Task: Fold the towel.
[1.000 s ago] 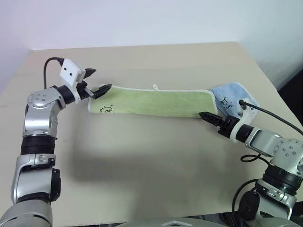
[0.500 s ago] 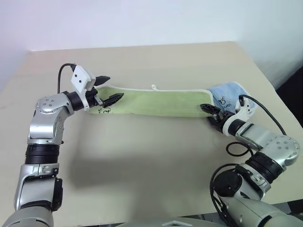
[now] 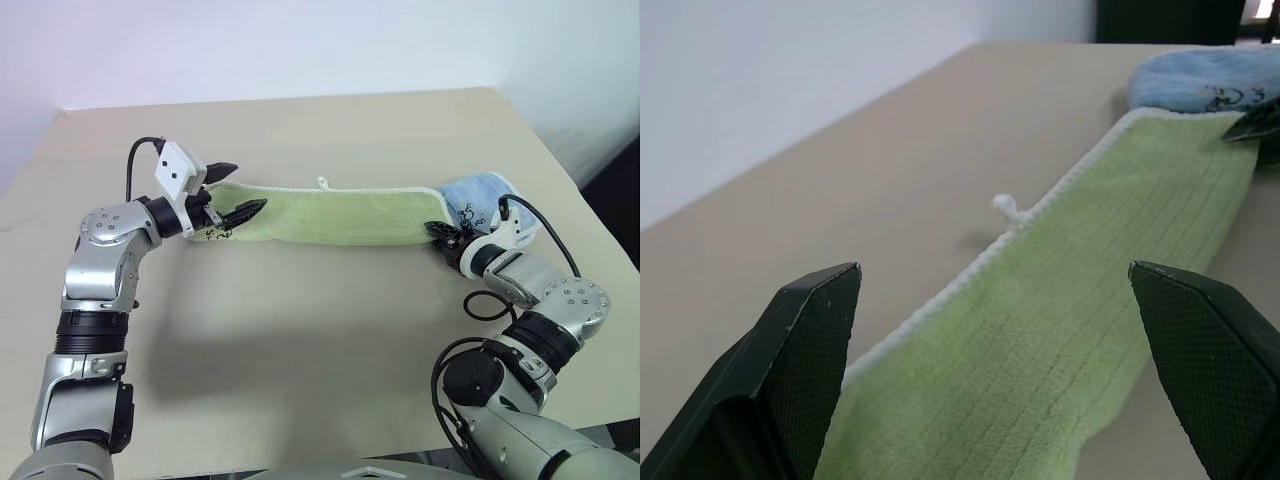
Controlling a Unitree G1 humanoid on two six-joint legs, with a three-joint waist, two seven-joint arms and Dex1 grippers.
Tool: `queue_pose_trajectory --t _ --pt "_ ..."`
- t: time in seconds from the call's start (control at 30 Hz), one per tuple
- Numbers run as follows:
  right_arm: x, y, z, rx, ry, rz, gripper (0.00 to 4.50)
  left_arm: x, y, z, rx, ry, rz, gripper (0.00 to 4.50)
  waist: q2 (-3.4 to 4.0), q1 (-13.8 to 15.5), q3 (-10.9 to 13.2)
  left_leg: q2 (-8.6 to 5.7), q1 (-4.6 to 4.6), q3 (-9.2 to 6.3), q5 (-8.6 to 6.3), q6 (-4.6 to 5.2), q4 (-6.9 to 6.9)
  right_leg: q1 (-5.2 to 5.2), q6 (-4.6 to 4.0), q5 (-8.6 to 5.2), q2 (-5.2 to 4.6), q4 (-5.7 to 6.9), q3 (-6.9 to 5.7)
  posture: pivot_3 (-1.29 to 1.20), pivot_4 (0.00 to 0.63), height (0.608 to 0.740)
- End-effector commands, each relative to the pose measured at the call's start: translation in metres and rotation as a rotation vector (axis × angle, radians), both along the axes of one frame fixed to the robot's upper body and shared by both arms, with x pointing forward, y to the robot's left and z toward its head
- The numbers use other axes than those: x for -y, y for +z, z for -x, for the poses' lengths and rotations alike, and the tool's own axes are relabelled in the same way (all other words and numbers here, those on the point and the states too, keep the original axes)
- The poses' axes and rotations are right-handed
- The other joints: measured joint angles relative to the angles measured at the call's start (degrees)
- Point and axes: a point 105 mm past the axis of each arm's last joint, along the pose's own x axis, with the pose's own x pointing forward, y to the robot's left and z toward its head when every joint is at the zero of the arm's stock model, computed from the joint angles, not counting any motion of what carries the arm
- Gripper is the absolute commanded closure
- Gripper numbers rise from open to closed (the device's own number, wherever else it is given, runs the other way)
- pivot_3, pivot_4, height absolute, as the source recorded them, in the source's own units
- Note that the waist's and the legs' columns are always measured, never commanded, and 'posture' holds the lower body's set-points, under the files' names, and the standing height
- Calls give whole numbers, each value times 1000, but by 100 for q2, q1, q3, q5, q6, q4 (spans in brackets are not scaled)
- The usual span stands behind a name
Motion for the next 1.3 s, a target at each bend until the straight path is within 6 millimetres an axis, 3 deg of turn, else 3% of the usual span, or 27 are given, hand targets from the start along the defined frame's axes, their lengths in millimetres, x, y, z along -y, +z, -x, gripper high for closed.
queue_pose_trajectory --t 0.03,0.07,0.27,0.37,0.53,0.6,0.73,0.97,1.07,1.23,1.3 --pt "4 25 -3 106 -6 10 4076 2 12 3 49 -6 11 0 0 3 0 0 0 0 0 0 0 0 0 0 0 0 0 0 150 728" --pt "4 27 -3 118 -4 14 4465 2 12 2 50 -5 11 0 0 4 0 0 0 0 0 0 0 0 0 0 0 -1 0 0 150 728" --pt "5 64 -3 268 80 207 4465 2 12 2 50 -3 15 0 6 8 4 0 -2 0 0 1 0 0 1 -1 0 -5 -1 0 150 728" --pt "-1 93 0 387 204 461 4465 3 11 3 51 -5 16 0 7 6 5 0 -2 1 -1 2 -1 1 2 -2 1 -9 -2 0 150 728" --pt "-16 113 2 492 383 715 4465 4 11 2 57 1 18 0 4 9 5 5 -3 1 -1 3 -2 8 4 -2 4 -41 -6 0 150 728" --pt "-29 109 0 520 468 827 4465 5 10 1 57 0 20 0 4 7 5 6 -3 1 -2 5 -3 8 4 -2 4 -45 -6 0 150 728" --pt "-70 83 -4 575 712 992 4465 11 8 1 58 -8 29 0 2 12 5 7 -5 1 -4 7 -4 11 5 -2 5 -56 -9 0 150 728" --pt "-135 57 -26 667 940 1083 4465 16 9 0 67 -13 46 0 -1 19 7 5 -12 0 -4 6 -4 4 3 -1 5 -61 -9 0 150 728" --pt "-150 52 -35 675 965 1084 4465 18 10 1 71 -8 56 0 -1 32 7 5 -12 -3 -5 5 -8 3 2 0 5 -63 -10 0 150 728" --pt "-160 46 -35 686 1003 1058 4465 16 6 7 62 1 60 0 0 31 7 -3 -32 -6 -3 0 -9 -7 1 1 0 -67 -12 0 150 728" --pt "-162 47 -32 694 1016 1017 4046 14 4 9 56 10 62 0 0 21 6 -4 -44 -6 9 -20 -9 -17 0 1 0 -65 -12 0 150 728"
